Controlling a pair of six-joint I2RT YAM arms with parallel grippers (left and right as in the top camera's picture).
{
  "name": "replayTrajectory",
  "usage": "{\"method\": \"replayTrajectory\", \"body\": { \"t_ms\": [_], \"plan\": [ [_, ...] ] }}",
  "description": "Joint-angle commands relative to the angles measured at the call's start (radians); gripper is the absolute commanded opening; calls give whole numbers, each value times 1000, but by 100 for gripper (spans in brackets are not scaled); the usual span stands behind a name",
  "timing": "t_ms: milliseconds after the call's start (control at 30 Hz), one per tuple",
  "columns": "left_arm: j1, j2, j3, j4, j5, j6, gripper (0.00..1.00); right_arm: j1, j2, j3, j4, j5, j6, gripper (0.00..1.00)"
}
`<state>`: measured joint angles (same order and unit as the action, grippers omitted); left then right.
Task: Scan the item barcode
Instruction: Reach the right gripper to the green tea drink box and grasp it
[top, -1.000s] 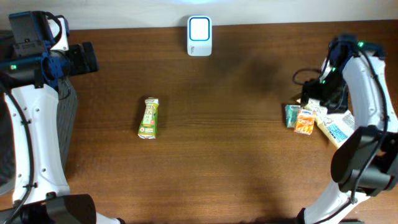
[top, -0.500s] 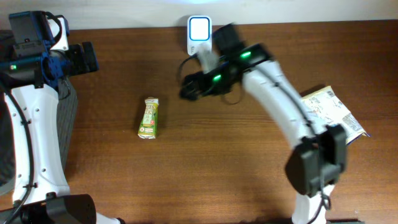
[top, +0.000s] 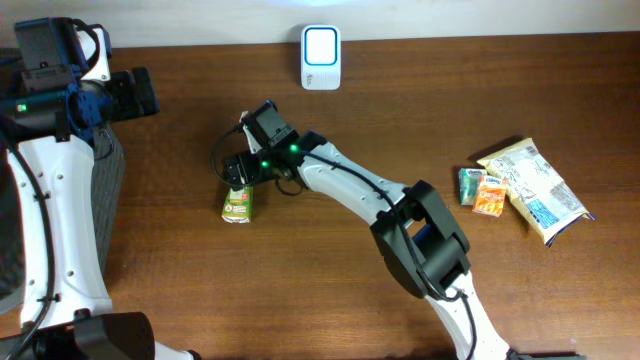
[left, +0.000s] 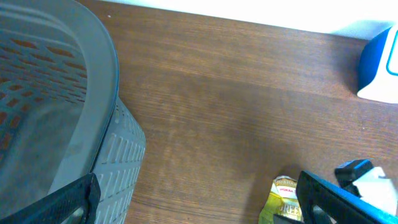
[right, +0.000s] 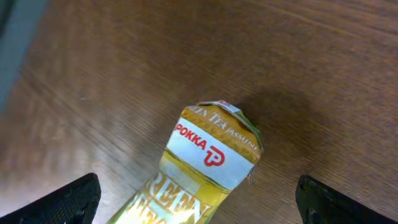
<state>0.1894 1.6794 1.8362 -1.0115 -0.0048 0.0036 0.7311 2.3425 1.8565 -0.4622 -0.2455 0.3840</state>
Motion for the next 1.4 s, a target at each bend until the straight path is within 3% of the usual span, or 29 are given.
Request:
{"method": "replayTrajectory", "body": {
  "t_ms": [0, 100, 267, 333, 467, 500, 533, 600, 667, 700, 800, 1000, 1267, 1367],
  "plan": [
    [2, 2, 3, -1, 0, 12, 99, 35, 39, 2, -21, 48, -3, 100],
    [2, 2, 3, -1, 0, 12, 99, 24, 39, 2, -182, 101, -43, 100],
    [2, 2, 3, -1, 0, 11, 99, -112, 30, 39, -561, 100, -43, 99],
    [2, 2, 3, -1, 0, 12, 99, -183, 11, 75, -694, 100, -116, 99],
    [2, 2, 3, -1, 0, 11, 99, -229, -27, 151, -736, 35, -171, 99],
    [2, 2, 3, -1, 0, 12, 99, -225, -29, 171, -723, -39, -169, 96],
    [2, 2, 3, -1, 0, 11, 99, -213, -29, 178, -676, -123, -166, 87],
    [2, 2, 3, -1, 0, 11, 99, -179, -29, 178, -517, -173, -19, 77],
    [2, 2, 3, -1, 0, 12, 99, -154, -29, 178, -395, -128, 18, 52],
    [2, 2, 3, -1, 0, 12, 99, -140, -29, 178, -353, -50, 19, 43],
    [2, 2, 3, -1, 0, 12, 99, -84, -14, 172, -262, 72, 18, 38],
    [2, 2, 3, -1, 0, 12, 99, 35, 33, 171, -269, -44, 14, 39],
    [2, 2, 3, -1, 0, 11, 99, -33, 33, 171, -637, -110, -97, 40],
    [2, 2, 3, -1, 0, 12, 99, -110, 19, 186, -718, -111, -168, 46]
  ]
}}
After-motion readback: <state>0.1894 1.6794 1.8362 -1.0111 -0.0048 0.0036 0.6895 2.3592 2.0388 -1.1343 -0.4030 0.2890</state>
